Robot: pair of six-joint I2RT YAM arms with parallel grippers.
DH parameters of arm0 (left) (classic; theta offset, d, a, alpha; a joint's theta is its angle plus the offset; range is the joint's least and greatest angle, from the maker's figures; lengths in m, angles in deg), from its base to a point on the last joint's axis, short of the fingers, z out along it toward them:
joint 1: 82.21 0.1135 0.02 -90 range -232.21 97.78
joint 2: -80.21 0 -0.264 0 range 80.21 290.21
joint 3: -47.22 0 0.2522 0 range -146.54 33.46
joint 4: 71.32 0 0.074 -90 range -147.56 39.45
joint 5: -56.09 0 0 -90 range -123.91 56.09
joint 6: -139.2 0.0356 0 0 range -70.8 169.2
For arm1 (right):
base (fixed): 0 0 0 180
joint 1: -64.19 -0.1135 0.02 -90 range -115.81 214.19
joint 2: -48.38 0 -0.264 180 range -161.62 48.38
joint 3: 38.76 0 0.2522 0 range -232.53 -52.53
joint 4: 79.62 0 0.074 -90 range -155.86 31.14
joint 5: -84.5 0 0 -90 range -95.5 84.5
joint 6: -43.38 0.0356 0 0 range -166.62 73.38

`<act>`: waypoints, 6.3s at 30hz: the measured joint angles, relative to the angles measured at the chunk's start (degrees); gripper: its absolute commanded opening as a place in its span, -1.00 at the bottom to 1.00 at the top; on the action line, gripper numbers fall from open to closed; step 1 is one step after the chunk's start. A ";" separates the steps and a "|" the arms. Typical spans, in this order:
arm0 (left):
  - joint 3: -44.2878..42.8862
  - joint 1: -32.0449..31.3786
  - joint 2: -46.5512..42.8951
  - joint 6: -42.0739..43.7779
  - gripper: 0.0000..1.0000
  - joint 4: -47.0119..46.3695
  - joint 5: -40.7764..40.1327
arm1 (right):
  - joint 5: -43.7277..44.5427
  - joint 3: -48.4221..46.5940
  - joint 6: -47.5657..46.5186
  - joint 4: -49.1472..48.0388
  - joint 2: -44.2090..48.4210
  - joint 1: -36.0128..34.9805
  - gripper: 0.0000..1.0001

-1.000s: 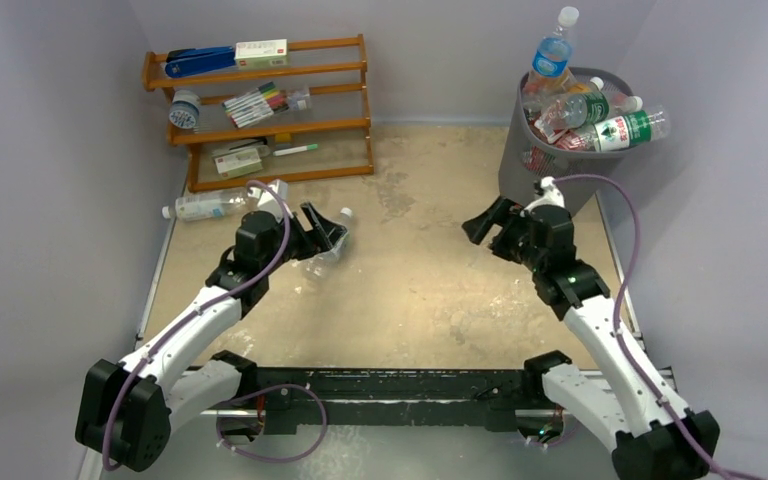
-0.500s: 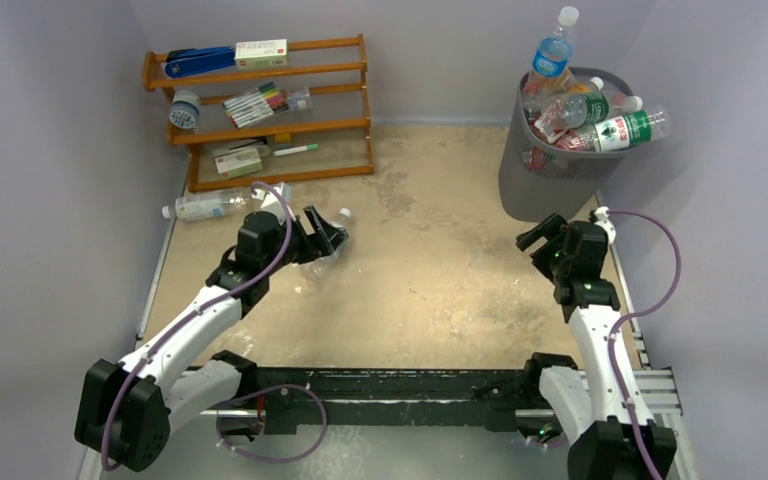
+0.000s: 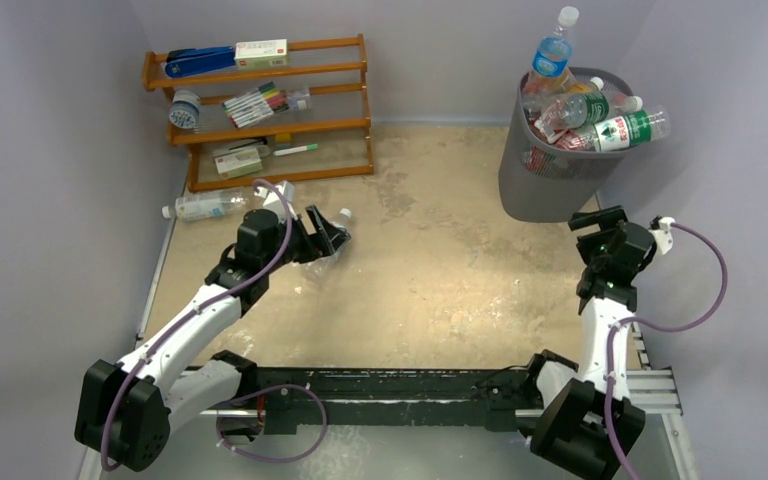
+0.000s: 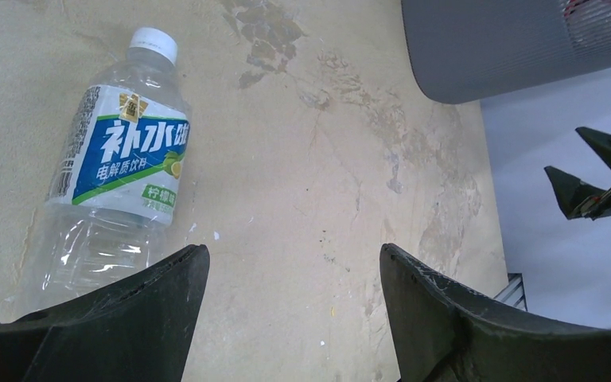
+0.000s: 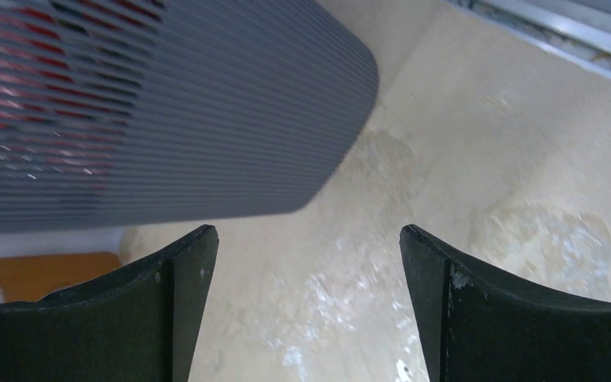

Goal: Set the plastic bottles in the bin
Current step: Adjust the trash bin at the center of the board.

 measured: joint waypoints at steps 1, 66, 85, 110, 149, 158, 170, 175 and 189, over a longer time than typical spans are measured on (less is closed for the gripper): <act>0.00 0.00 0.00 0.04 0.57 0.07 0.17 | 0.02 0.04 0.68 -1.84 -0.28 0.17 0.74; -1.90 0.00 2.49 3.43 0.57 1.99 0.81 | -26.21 -12.61 1.57 -41.31 -41.81 -4.11 0.62; -1.90 0.00 0.70 3.37 0.58 2.01 0.79 | -24.28 -12.59 -1.73 -32.72 -32.02 -2.67 1.00; -1.90 0.00 3.19 3.39 0.69 1.97 -0.13 | -30.71 -10.32 15.93 -54.55 -49.29 9.99 0.56; -3.82 -0.07 4.70 3.89 0.74 2.80 -0.72 | -29.57 -17.88 31.52 -80.54 -70.25 -5.03 0.51; -3.82 -0.13 3.43 3.87 0.75 2.86 -0.79 | -30.32 -19.30 21.84 -71.08 -64.35 -11.93 0.52; -3.82 -1.46 3.39 3.50 0.76 2.86 -1.27 | -33.73 -19.71 11.87 -59.08 -55.82 -14.12 0.53; -3.80 -1.60 3.39 3.45 0.76 2.86 -1.55 | -34.84 -20.83 12.59 -57.27 -55.98 -9.62 0.53; -3.80 -1.62 5.44 3.87 0.77 2.84 -2.23 | -36.09 -40.85 21.55 -60.61 -74.99 -5.95 0.53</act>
